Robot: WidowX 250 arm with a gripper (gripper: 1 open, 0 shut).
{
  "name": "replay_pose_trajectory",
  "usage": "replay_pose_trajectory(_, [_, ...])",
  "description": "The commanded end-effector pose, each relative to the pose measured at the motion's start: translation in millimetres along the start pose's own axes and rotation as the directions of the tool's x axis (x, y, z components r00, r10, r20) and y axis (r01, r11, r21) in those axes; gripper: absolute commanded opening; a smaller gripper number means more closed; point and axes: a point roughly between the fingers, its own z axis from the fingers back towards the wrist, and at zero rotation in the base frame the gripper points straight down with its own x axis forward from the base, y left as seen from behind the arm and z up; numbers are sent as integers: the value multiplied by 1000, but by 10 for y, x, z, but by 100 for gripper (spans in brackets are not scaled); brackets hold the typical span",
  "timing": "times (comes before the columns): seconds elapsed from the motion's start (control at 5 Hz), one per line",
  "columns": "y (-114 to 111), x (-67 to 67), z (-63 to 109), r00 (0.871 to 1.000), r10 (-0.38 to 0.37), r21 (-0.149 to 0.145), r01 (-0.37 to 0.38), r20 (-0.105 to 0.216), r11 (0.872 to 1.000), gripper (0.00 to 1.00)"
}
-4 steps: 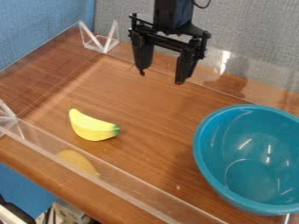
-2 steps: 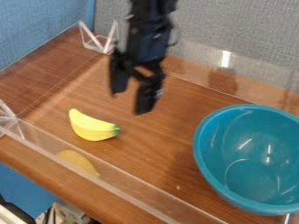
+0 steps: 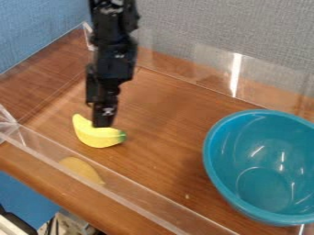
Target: Put the yellow object in the blue bowl
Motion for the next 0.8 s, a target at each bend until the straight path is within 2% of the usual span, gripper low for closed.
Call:
replay_pose_trajectory(0.0, [96,-29,-52,996,-90,26,90,14,996,100])
replay_pose_trajectory(0.2, [103,-98,-264,996,-93,7,93,18,996,100])
replay_pose_trajectory(0.4, [116,-147,-396,999,-46,-6,46,26,999,0])
replay_pose_trajectory(0.6, [184,-143,-426,992,-123,-1,123,24,992,0])
